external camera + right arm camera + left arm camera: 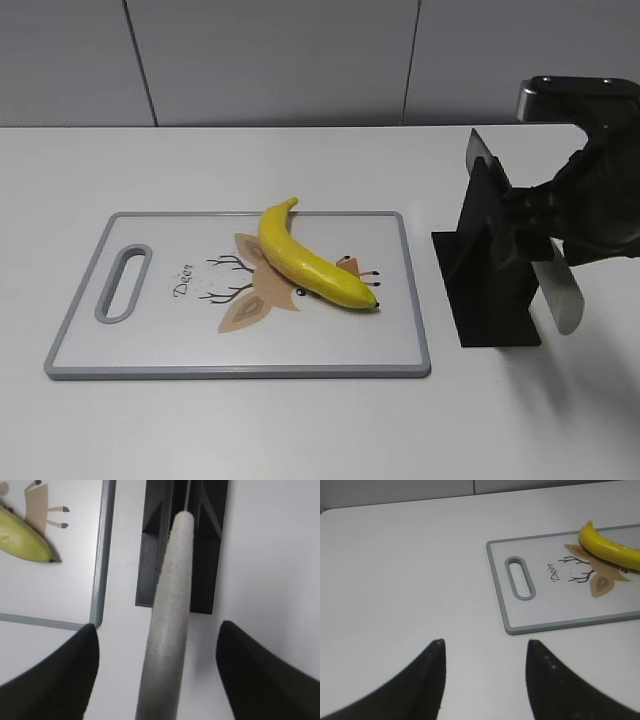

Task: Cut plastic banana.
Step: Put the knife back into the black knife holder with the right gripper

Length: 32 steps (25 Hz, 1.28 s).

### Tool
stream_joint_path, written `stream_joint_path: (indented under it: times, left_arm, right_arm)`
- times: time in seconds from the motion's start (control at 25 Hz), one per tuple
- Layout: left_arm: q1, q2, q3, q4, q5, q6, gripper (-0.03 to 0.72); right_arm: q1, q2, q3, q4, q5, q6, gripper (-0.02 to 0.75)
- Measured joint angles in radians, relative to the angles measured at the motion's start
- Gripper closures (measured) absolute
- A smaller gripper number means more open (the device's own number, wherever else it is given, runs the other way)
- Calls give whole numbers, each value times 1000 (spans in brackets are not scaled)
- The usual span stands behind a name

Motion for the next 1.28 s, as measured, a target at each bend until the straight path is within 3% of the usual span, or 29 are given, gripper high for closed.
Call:
stream_joint_path:
  times: [0.24, 0.64, 1.12, 1.28]
  left_arm:
    - [0, 0, 0, 0, 0, 0, 186]
    - [0, 0, 0, 0, 0, 0, 186]
    - [1, 0, 0, 0, 0, 0, 186]
    - [34, 0, 0, 0, 0, 0, 186]
  right_arm:
    - [0, -50, -78, -1, 122, -108, 172]
    - [0, -328, -76, -2, 240, -307, 172]
    - [0, -696, 199, -1, 258, -368, 172]
    - [0, -836, 257, -1, 262, -372, 172]
